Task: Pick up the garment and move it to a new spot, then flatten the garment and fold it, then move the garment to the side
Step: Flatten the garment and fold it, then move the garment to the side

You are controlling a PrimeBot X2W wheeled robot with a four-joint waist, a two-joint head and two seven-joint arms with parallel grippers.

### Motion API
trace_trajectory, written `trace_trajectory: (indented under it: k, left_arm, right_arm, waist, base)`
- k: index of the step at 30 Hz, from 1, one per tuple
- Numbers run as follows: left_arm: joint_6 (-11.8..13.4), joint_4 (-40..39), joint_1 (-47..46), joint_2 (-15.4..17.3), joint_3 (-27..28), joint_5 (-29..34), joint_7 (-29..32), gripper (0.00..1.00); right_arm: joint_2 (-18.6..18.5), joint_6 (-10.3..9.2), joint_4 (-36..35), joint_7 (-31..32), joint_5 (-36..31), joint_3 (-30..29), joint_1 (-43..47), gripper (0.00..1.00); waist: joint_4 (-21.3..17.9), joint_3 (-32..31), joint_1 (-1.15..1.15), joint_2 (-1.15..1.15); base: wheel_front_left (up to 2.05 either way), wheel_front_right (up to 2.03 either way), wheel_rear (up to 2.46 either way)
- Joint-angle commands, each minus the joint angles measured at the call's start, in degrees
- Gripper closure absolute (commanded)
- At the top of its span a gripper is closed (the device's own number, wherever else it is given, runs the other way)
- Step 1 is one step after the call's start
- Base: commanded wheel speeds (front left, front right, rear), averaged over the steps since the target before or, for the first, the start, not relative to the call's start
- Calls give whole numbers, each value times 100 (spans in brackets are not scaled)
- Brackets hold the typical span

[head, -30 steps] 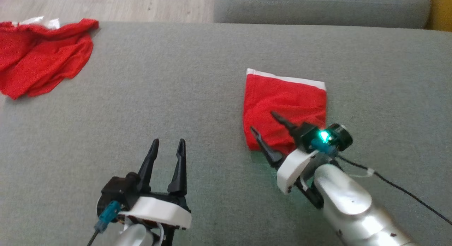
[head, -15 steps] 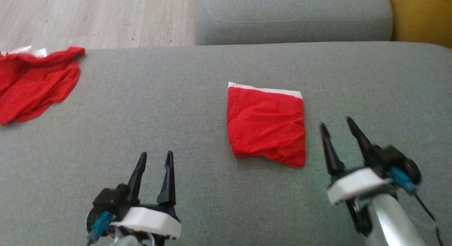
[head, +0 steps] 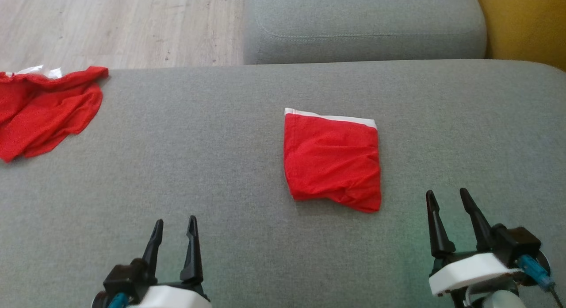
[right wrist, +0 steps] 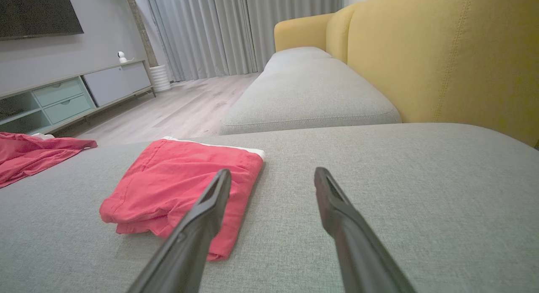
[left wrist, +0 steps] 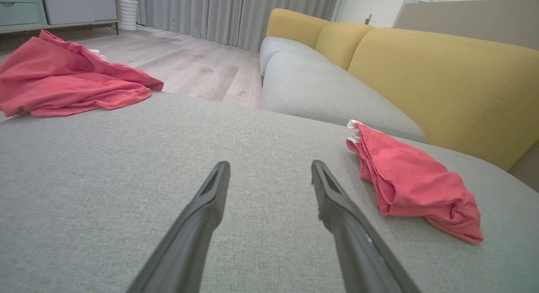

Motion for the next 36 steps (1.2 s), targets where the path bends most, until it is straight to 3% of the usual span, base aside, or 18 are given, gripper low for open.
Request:
trace_trajectory:
  k: [1, 18, 22, 28, 36]
  left_arm:
    - [-51, -123, -166, 21, 276, 79, -71, 0]
    - [-205, 32, -154, -116, 430, 267, -72, 0]
    - [-216, 49, -199, -161, 453, 310, -72, 0]
    - [-261, 58, -321, -250, 443, 397, -72, 0]
    - [-385, 78, -587, -456, 391, 550, -72, 0]
  right_arm:
    - [-15, -4, -252, 26, 24, 142, -120, 0]
    - [-15, -4, -337, 185, 70, 163, -73, 0]
    - [-15, -4, -318, 330, -22, 152, -411, 0]
    - [-15, -4, -133, 1214, -136, 129, -1476, 0]
    - [-37, -4, 674, 3195, -182, -91, -2727, 0]
  waist:
    - [33, -3, 1, 0]
    - [127, 72, 1, 0]
    - [119, 180, 1, 0]
    - [151, 414, 1, 0]
    - [487, 837, 1, 0]
  base:
    - [0, 0, 0]
    - [0, 0, 0]
    - [0, 0, 0]
    - [0, 0, 0]
    - [0, 0, 0]
